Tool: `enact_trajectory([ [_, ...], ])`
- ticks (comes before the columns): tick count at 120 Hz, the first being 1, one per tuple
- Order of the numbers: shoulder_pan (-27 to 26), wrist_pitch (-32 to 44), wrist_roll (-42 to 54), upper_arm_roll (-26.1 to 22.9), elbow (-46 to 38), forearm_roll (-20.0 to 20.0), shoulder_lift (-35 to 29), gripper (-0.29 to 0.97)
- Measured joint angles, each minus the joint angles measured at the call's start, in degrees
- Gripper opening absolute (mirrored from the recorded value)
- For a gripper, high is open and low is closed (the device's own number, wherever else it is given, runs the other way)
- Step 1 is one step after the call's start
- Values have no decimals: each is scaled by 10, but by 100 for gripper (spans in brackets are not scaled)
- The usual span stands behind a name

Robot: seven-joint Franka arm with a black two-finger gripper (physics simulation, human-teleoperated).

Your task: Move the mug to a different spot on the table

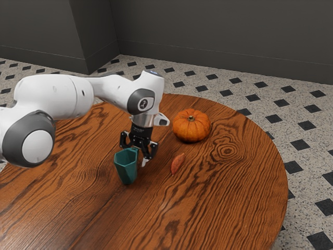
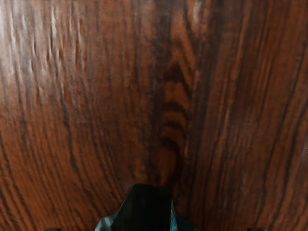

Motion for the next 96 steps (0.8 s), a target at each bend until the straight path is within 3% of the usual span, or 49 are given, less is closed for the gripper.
enact_trajectory([
  [28, 3, 3, -1, 1, -4, -8, -9, 57],
  [48, 0, 7, -4, 1, -25, -16, -53, 59],
  [58, 0, 14, -3, 1, -26, -41, -87, 60],
  [68, 4, 19, 4, 6, -38, -81, -144, 61],
  [80, 26, 33, 22, 8, -124, -121, -268, 62],
  [96, 58, 32, 57, 10, -160, -149, -377, 64],
])
